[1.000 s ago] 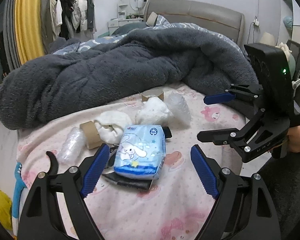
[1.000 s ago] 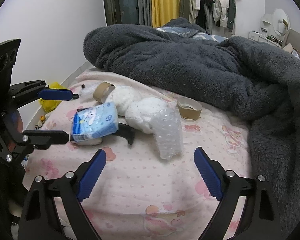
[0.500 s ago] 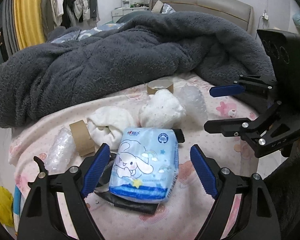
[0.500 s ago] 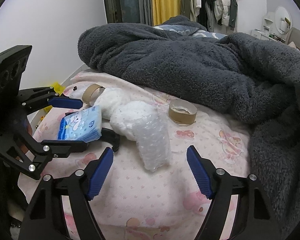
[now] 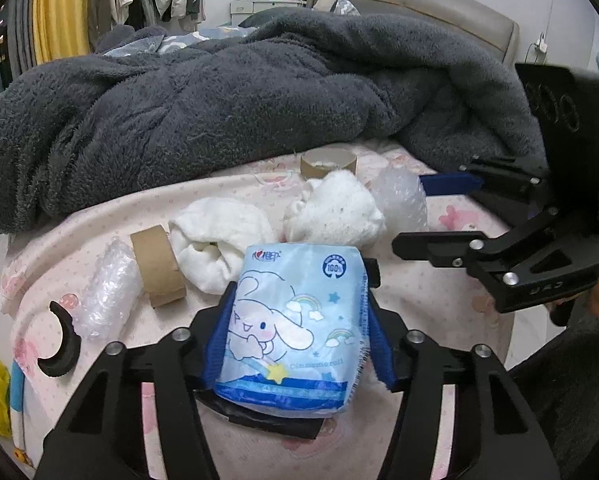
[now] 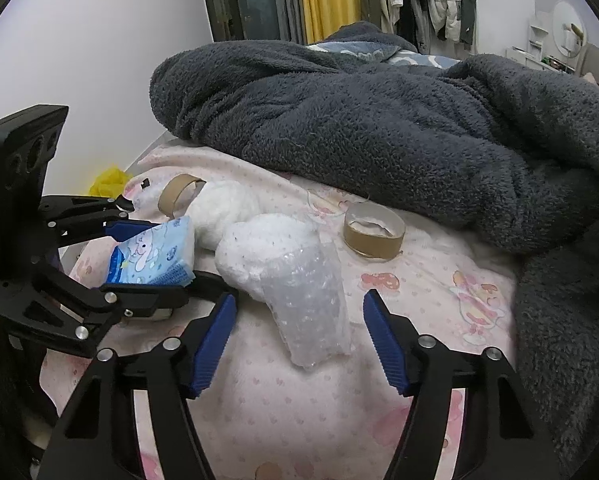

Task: Collect trash
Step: 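Lift the tissue pack with the left gripper while the right gripper grasps bubble wrap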

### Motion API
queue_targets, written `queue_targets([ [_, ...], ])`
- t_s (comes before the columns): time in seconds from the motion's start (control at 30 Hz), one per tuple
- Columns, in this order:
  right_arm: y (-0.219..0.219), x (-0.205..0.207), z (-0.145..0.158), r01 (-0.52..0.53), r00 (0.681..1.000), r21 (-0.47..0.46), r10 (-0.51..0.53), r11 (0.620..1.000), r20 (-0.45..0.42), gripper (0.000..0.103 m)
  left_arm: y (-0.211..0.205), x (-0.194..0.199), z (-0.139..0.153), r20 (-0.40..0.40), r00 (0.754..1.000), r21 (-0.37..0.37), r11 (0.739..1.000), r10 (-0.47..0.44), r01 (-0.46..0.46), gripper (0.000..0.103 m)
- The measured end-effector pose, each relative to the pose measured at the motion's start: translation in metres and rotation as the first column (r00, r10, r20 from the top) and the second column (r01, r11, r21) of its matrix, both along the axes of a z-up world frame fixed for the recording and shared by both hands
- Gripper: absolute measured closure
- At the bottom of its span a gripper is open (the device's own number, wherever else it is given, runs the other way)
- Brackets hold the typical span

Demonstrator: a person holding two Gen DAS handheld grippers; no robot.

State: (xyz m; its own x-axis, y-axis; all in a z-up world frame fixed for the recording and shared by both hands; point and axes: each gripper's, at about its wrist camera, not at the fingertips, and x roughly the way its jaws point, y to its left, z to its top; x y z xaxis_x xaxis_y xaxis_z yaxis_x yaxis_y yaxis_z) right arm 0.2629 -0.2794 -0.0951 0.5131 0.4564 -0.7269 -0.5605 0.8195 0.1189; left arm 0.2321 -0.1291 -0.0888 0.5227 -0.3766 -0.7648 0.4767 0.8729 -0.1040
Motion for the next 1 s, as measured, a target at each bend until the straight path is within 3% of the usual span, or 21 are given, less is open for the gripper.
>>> queue_targets([
  [0.2,0.003,0.004,-0.005,0.012,1.000,-0.019,-0.012,1.000,-0.018,0.043,0.007,-0.005,0.018,0.046,0.999,-0.048,0.999,0.016,-0.014,0.045],
  [0.43,0.013,0.006,-0.005,0.027,0.999,-0.059,-0.028,0.998,-0.028,0.066,0.026,-0.016,0.041,0.107,0.993,-0.098,0.994,0.055,-0.044,0.045],
  [0.67,0.016,-0.004,0.014,0.126,0.992,-0.109,-0.127,0.986,0.005,0.068,0.058,-0.024,0.051,0.115,0.985,-0.107,0.987,0.131,-0.119,0.046],
  [0.8,0.012,-0.016,0.032,0.210,0.978,-0.084,-0.207,0.974,0.040,0.068,0.079,-0.032,0.058,0.132,0.974,-0.118,0.978,0.185,-0.170,0.046],
  [1.0,0.032,-0.030,0.068,0.214,0.972,-0.012,-0.212,0.977,0.105,0.068,0.107,-0.042,0.061,0.131,0.960,-0.116,0.965,0.249,-0.235,0.046],
])
